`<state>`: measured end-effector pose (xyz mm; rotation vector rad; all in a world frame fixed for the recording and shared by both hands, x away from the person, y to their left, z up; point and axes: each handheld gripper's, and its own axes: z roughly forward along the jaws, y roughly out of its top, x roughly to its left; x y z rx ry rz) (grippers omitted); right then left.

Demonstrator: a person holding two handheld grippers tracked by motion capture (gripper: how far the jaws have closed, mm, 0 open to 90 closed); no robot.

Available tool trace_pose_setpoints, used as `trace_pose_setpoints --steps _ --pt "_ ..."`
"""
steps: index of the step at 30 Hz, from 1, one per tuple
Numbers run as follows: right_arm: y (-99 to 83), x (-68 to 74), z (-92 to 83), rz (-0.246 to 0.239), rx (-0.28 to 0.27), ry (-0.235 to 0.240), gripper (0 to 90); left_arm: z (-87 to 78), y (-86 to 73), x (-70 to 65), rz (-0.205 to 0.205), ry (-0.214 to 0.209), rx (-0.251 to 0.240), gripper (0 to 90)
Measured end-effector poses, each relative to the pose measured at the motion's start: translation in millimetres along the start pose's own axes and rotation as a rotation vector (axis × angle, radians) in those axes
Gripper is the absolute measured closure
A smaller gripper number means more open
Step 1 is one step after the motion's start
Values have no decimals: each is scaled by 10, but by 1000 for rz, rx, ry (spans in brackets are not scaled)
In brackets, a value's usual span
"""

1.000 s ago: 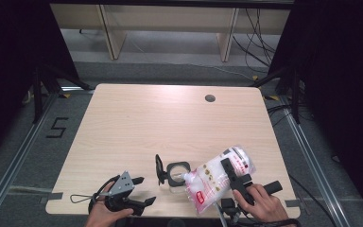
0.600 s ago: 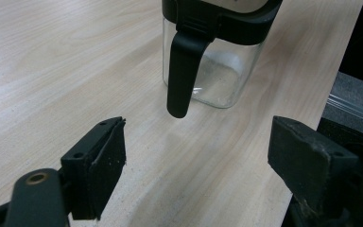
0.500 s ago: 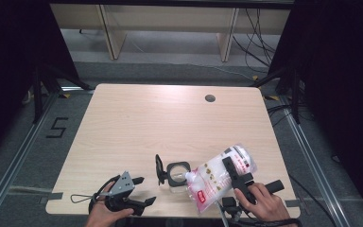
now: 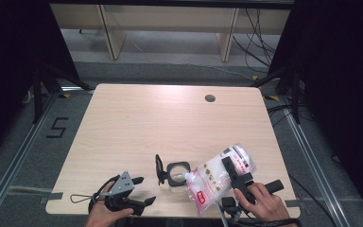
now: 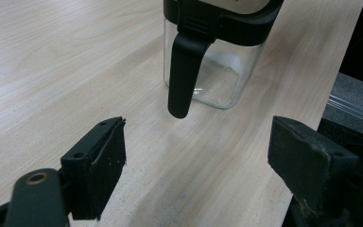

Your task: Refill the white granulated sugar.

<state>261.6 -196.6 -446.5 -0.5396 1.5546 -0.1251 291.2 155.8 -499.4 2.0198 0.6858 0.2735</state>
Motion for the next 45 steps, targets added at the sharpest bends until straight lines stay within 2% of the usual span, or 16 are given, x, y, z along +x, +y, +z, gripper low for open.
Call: trace_pose_setpoints --steps 3,6,9,13,14,15,16,18,20,26,34,36,40,43,44,45 --pt "-4 -16 3 0 -2 -13 396 2 -7 -20 -33 10 3 194" --pt "0 -11 7 -3 8 -1 396 2 0 1 -2 7 8 193" --pt "-9 -17 24 -5 -2 -10 398 -1 -3 -6 -32 13 5 193" --pt "-21 -15 24 14 2 -6 398 -2 -9 8 -20 17 18 194" --pt "-17 -42 28 -12 -2 -15 399 3 -8 -4 -34 13 11 193" --pt "-15 -15 27 22 8 -1 399 5 -7 -6 -35 12 10 193" --pt "-10 -29 30 6 3 -2 399 13 -5 -17 -43 9 -3 193" --pt "2 -35 39 -8 -15 -16 400 -8 -4 7 -19 22 24 193" --pt "6 -34 44 -2 -13 -10 401 3 -2 5 -16 10 0 193" --pt "6 -33 65 14 -11 3 404 -6 -5 7 -20 19 22 193" --pt "-29 -58 70 8 -21 -6 406 8 -10 -9 -42 12 -10 193" --pt "-34 -38 66 36 -22 1 407 -6 -3 -3 -30 12 6 193" --pt "-41 -35 71 28 -46 -21 408 -11 -3 8 -15 10 0 193" --pt "-44 3 64 83 -31 -3 409 -29 -1 0 -31 18 2 194" --pt "-52 -22 59 54 -27 -6 409 -29 -3 5 -33 14 1 193" --pt "-53 -18 63 65 -31 -9 409 -15 -10 13 -35 17 -11 194"
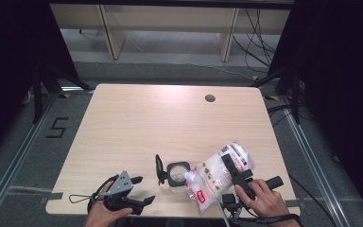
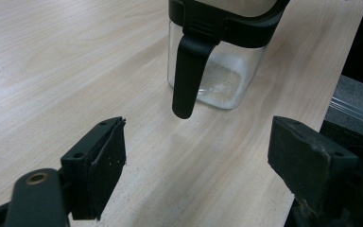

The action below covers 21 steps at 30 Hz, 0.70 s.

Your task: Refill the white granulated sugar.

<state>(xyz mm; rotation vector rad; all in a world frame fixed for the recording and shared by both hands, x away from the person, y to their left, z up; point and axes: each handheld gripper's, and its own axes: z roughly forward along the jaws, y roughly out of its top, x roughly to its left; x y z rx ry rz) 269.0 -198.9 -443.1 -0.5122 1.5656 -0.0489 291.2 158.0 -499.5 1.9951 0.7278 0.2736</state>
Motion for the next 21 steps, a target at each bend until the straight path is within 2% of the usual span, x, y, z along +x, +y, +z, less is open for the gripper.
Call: trace_pose_setpoints --steps 1,2,3,5,6,7,8,9,13,14,15,16,17,18,19,20,21 --pt "-4 10 -7 22 5 -6 409 -19 10 -8 2 12 24 194" --pt "-6 7 -9 22 3 -9 409 -8 6 -19 -4 5 10 193" --pt "-8 -14 -5 -1 -8 -15 409 -3 2 -20 -3 1 4 193" --pt "-11 -25 1 -7 -8 -8 409 -5 4 -20 -4 4 2 194" --pt "-15 3 -6 34 3 -2 410 -9 10 -13 -1 0 6 194" --pt "-15 11 -7 43 6 10 410 -14 10 -7 5 -1 13 194" --pt "-21 10 -5 38 4 12 410 -9 8 -15 -5 -2 4 193" --pt "-26 -16 0 -5 -2 8 410 -15 8 -9 2 -1 13 193" --pt "-11 -32 0 -16 -11 5 410 -1 3 -21 -6 3 1 193" --pt "-7 -39 1 -17 -11 4 410 6 5 -4 16 -8 0 194" --pt "-1 -36 7 -3 -12 1 410 6 1 -10 7 -2 7 193" --pt "8 -55 13 -13 -15 5 410 4 4 -4 13 -3 13 194" --pt "13 -81 28 -31 -31 -13 410 2 5 -4 14 -2 15 193" --pt "15 -80 35 -18 -23 -1 410 1 4 -7 9 0 13 194" --pt "19 -95 47 -14 -27 -8 410 0 5 -3 10 -1 12 194" --pt "16 -110 55 -27 -34 -12 411 4 1 -14 -13 3 7 193" --pt "8 -116 61 -21 -34 -13 411 -4 2 -4 -3 6 16 193"
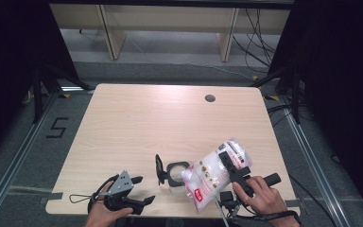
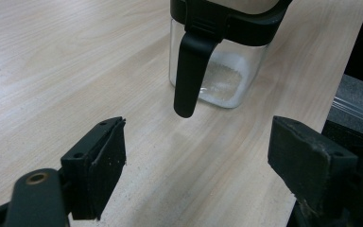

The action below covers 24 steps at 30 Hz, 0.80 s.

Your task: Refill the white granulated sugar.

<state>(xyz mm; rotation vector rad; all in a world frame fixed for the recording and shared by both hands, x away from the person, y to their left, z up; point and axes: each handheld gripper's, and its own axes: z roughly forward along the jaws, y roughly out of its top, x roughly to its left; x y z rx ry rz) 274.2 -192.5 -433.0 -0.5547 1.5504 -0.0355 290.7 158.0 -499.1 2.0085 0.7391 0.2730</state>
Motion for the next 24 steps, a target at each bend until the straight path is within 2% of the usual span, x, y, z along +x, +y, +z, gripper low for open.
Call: trace_pose_setpoints --steps 1,2,3,4,5,6,7,9,11,12,14,17,18,20,21,22,23,24 --pt "-4 5 -1 9 5 -2 411 10 2 2 4 -6 -17 194" --pt "-20 -12 4 -10 -3 -10 411 10 4 12 20 -7 -14 193" --pt "-30 3 -4 9 14 1 411 9 5 9 19 -4 -9 193" --pt "-43 16 -1 21 15 1 411 7 -2 -3 -3 -1 -1 193" --pt "-51 9 -4 2 21 4 411 14 -2 -12 -11 -6 -9 194" --pt "-57 26 -5 19 25 5 411 5 1 -1 13 -5 -3 194" --pt "-65 20 -10 -2 23 7 411 4 1 -2 11 -5 -5 193" --pt "-70 20 -10 -9 19 4 411 7 -1 -9 -8 -7 -8 194" --pt "-70 28 -15 -14 16 5 411 1 -1 2 2 -8 -9 193" --pt "-64 44 -25 5 22 20 412 0 -1 6 6 -8 -9 193" --pt "-52 50 -24 16 14 16 411 2 -1 3 2 -8 -8 193" --pt "-27 20 -11 -10 -5 9 411 5 -2 -6 -4 -6 -5 194" --pt "-24 26 -7 1 3 20 411 12 -3 -12 -11 -5 -12 193" --pt "-20 16 9 5 1 16 411 9 0 -3 2 9 5 193" --pt "-21 8 13 -6 -3 11 411 21 0 2 5 -5 1 194" --pt "-25 23 14 15 4 13 411 17 4 11 17 -4 13 194" --pt "-26 4 16 -3 2 14 411 25 1 0 6 -5 4 193" --pt "-31 -1 20 2 2 10 411 29 1 -5 3 -4 1 193"
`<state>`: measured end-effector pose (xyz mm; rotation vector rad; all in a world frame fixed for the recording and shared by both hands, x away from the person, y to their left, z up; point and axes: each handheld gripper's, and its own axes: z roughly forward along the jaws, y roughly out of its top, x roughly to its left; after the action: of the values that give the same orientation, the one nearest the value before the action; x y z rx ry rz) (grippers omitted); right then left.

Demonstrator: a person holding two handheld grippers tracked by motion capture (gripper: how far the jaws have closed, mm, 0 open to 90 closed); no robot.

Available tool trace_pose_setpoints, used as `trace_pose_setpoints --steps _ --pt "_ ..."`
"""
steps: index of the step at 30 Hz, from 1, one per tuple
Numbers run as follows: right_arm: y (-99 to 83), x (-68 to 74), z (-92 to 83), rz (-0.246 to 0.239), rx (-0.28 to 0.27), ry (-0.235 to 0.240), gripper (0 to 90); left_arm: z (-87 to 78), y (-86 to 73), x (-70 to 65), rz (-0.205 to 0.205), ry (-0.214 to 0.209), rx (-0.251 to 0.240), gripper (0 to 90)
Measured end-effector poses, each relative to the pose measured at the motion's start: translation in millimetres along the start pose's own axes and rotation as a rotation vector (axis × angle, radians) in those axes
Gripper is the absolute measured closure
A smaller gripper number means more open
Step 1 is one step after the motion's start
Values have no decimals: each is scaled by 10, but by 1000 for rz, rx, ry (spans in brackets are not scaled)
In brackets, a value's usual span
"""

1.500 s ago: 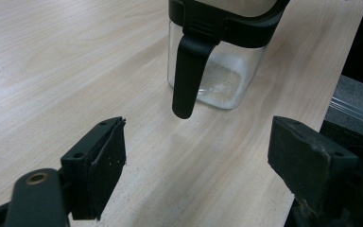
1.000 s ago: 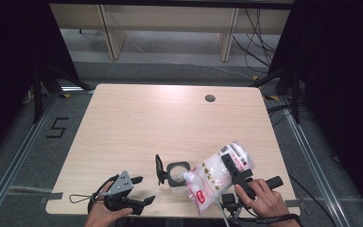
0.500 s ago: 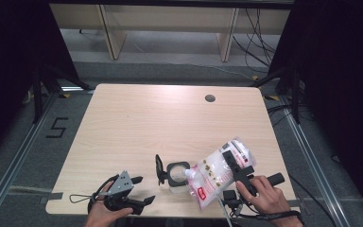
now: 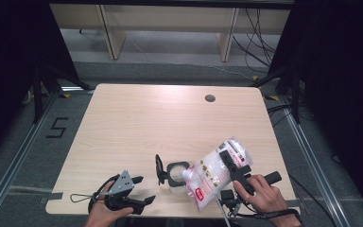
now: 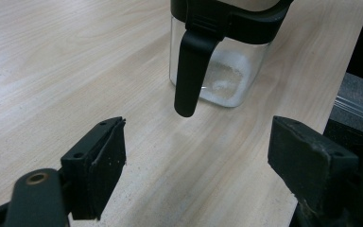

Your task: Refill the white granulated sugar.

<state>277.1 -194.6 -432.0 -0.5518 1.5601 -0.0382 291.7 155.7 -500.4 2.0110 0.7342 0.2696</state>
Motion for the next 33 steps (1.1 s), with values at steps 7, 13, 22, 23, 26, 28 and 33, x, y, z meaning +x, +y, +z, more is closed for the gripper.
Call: trace_pose_setpoints --steps 7,13,22,23,26,28,33 --pt "-3 47 -17 47 10 3 411 -24 2 24 32 7 0 194" --pt "13 61 -3 28 -6 3 411 -24 -3 9 3 7 2 193" --pt "-16 69 4 15 -1 19 412 -29 0 13 9 10 5 193" --pt "-17 87 -2 39 9 27 412 -19 1 9 3 1 -17 193" --pt "-5 89 -10 55 15 26 412 -27 10 23 21 -1 -10 193" --pt "-6 75 -6 40 4 23 411 -17 2 -2 -13 1 -14 193" --pt "-3 58 -11 32 2 13 410 -16 3 -1 -11 1 -14 194"
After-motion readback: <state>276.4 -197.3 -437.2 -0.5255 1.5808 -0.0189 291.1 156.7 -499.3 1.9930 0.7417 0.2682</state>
